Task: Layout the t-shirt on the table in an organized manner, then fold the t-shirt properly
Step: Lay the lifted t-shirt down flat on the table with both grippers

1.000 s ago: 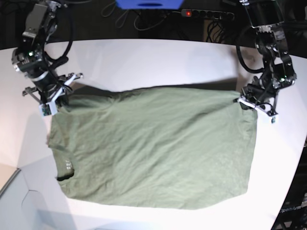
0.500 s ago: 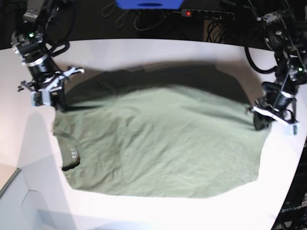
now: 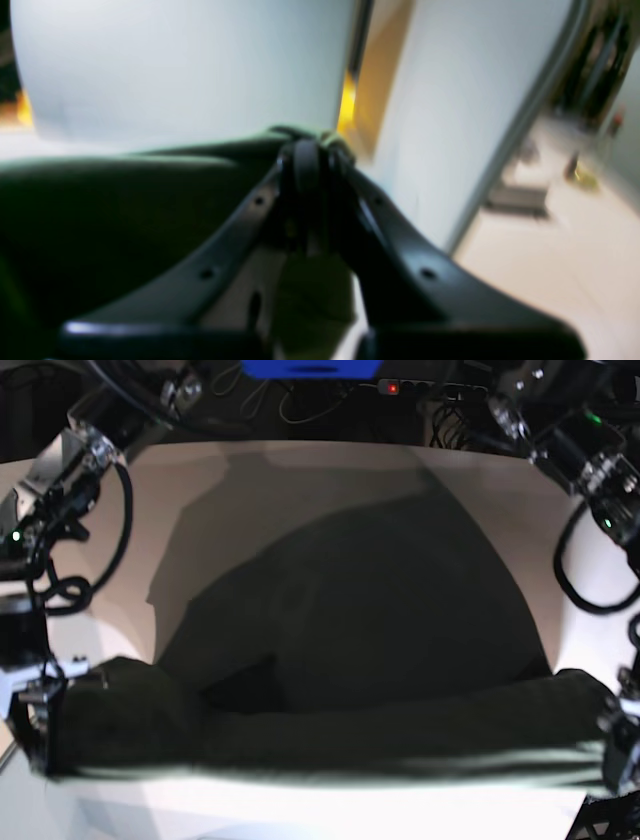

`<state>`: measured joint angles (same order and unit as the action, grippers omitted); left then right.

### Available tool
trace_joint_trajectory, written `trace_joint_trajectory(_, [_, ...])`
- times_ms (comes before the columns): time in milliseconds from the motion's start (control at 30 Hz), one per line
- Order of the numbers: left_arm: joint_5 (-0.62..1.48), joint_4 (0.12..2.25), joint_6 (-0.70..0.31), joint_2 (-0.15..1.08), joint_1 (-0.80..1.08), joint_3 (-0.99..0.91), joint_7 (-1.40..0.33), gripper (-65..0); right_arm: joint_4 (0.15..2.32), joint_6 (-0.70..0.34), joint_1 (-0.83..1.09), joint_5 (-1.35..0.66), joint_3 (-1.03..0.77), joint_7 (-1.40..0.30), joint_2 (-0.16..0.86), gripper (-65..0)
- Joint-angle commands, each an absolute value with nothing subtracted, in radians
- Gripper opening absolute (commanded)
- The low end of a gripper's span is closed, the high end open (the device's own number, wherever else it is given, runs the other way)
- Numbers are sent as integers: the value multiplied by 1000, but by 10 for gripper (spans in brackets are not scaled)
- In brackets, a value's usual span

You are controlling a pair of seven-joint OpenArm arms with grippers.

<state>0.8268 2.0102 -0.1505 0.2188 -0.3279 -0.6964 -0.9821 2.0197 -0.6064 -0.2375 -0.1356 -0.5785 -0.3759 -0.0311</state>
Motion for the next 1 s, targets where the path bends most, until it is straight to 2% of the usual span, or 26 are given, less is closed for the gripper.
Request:
trace_joint_trajectory(0, [835, 2026, -140, 237, -384, -700, -958, -648, 2038, -599, -286, -147, -575, -348, -25, -650])
trace_joint_trajectory(133, [817, 2025, -139, 246, -549, -645, -964, -648, 2037, -596, -424, -147, -565, -348, -24, -650])
trace_joint_trajectory(300, [806, 2026, -139, 294, -651, -526, -954, -648, 2045, -595, -529, -142, -567, -332, -19, -650])
trace_joint_trajectory(433, [811, 2028, -139, 294, -682, -507, -954, -648, 2045, -584, -581, -142, -567, -326, -5, -650])
trace_joint_trajectory(600, [800, 2028, -133, 294, -750, -479, -954, -648, 2041, -473, -676, -143, -562, -326, 48, -650])
trace_joint_trajectory(800, [785, 2029, -130, 303, -806, -478, -964, -648, 2043, -472, -782, -143, -567, -326, 58, -650])
trace_joint_trajectory(967, [791, 2029, -130, 332, -740, -490, -964, -648, 2041, -472, -777, -142, -565, -331, 56, -650])
